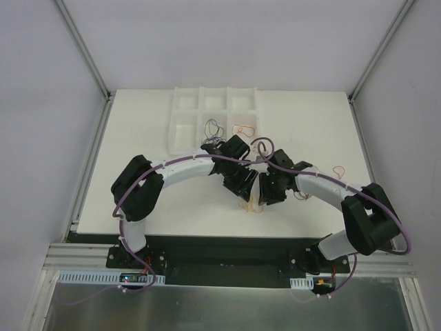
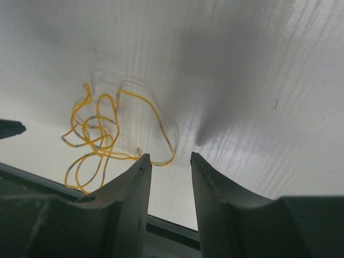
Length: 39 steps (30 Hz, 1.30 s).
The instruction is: Untangle the cables
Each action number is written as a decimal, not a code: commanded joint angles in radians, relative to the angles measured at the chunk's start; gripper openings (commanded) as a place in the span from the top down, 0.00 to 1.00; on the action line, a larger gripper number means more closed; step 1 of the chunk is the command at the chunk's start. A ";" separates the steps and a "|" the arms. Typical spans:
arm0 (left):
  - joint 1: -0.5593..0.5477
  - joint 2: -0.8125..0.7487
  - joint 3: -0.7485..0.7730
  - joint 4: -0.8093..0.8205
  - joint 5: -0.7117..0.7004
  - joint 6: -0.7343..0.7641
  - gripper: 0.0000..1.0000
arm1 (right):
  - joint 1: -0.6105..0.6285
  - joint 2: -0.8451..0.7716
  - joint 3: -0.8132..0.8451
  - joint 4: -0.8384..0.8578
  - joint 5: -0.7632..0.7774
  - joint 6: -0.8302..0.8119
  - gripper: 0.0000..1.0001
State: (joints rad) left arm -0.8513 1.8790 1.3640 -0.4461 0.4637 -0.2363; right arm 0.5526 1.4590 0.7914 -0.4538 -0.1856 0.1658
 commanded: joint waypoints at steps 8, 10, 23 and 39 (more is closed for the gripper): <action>0.008 -0.274 -0.307 0.171 -0.042 -0.040 0.47 | 0.041 0.118 0.071 0.027 0.153 0.008 0.68; 0.026 -0.337 -0.386 0.231 -0.053 -0.070 0.45 | 0.059 0.129 0.077 0.030 0.159 0.011 0.68; 0.067 -0.252 -0.402 0.473 0.036 -0.184 0.53 | 0.040 -0.038 0.026 0.061 0.005 -0.029 1.00; 0.152 -0.367 -0.324 0.488 0.187 -0.305 0.28 | -0.080 -0.282 0.152 -0.056 -0.284 -0.011 1.00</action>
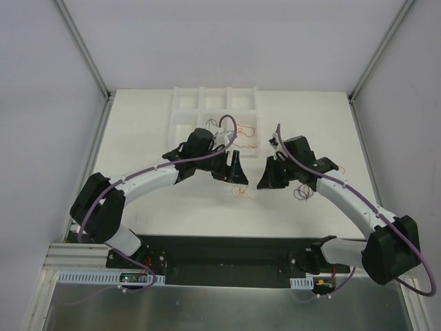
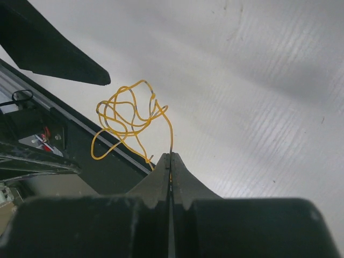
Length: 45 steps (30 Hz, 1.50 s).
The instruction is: Untangle the cables
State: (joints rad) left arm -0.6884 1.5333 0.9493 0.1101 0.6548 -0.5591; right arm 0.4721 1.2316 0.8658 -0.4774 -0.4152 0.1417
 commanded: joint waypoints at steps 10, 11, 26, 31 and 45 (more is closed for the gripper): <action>-0.045 0.085 0.193 -0.243 -0.144 0.074 0.36 | 0.003 -0.133 0.188 -0.066 -0.059 0.058 1.00; -0.040 0.096 0.207 -0.268 -0.177 0.079 0.37 | 0.002 -0.147 0.197 -0.067 -0.057 0.065 1.00; 0.179 0.124 0.327 -0.724 -0.642 0.016 0.30 | 0.007 -0.351 0.479 -0.251 0.395 0.088 1.00; 0.256 0.025 0.201 -0.734 -0.698 0.056 0.29 | 0.008 -0.348 0.610 -0.314 0.544 0.061 1.00; 0.354 -0.369 0.175 -0.525 -0.182 0.209 0.17 | 0.003 -0.219 0.691 -0.303 0.293 -0.034 1.00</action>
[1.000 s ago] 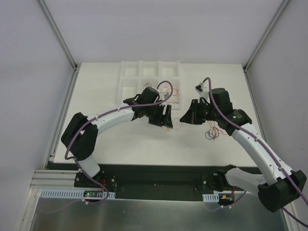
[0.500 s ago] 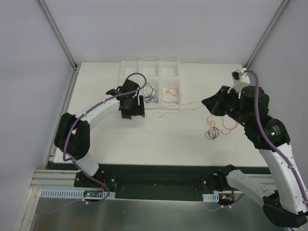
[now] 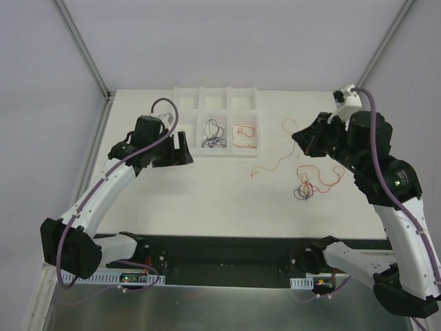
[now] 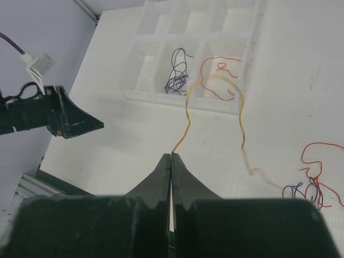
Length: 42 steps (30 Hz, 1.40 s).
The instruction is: Untangle the cables
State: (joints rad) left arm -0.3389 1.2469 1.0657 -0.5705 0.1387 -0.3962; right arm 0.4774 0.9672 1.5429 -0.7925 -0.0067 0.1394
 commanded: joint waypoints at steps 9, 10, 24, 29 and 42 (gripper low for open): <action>-0.156 -0.127 0.238 0.446 0.576 -0.003 0.20 | 0.000 0.172 -0.012 0.019 -0.412 -0.044 1.00; -0.178 -0.119 0.258 0.463 0.578 -0.004 0.18 | 0.000 0.182 -0.017 0.024 -0.430 -0.044 1.00; -0.345 0.128 0.401 0.477 0.598 0.030 0.18 | 0.017 0.177 -0.033 0.085 -0.474 0.038 1.00; -0.394 0.157 0.405 0.475 0.575 0.053 0.18 | 0.017 0.146 -0.086 0.166 -0.477 0.133 1.00; -0.517 0.181 0.442 0.354 0.348 0.163 0.34 | 0.017 0.146 -0.053 0.151 -0.371 0.190 1.00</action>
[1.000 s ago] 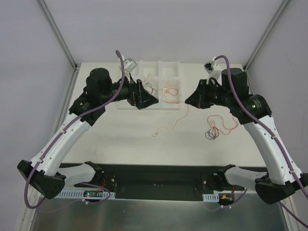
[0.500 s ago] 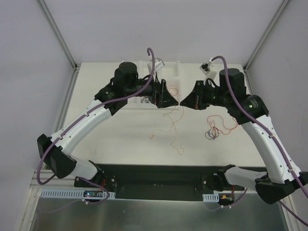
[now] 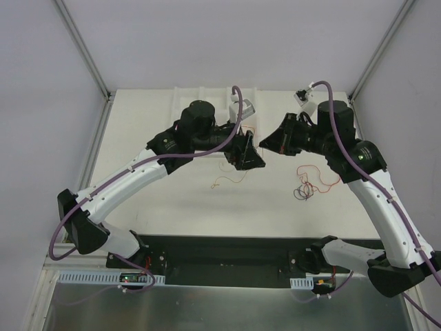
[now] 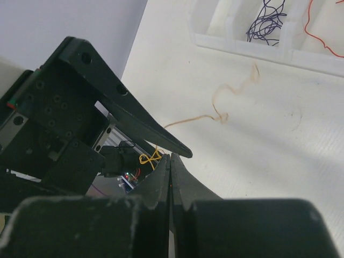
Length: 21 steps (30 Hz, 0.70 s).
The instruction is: Untangle the cables
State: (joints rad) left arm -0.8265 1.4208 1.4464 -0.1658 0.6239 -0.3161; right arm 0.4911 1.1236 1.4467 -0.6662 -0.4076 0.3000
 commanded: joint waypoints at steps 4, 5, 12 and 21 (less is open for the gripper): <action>-0.057 0.036 0.115 -0.093 -0.259 0.118 0.44 | 0.004 -0.010 0.052 0.027 0.038 0.034 1.00; -0.063 0.046 0.129 -0.104 -0.282 0.120 0.46 | 0.004 -0.013 0.052 0.028 0.041 0.034 1.00; -0.065 0.095 0.199 -0.153 -0.360 0.110 0.68 | 0.004 -0.022 0.047 0.034 0.092 0.082 1.00; -0.063 0.096 0.213 -0.163 -0.410 0.143 1.00 | -0.020 -0.005 0.133 -0.096 0.203 0.021 0.74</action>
State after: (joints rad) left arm -0.8906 1.5372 1.6318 -0.3275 0.2901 -0.2123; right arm 0.4900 1.1275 1.4658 -0.6659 -0.2977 0.3634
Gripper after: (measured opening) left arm 0.007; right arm 0.069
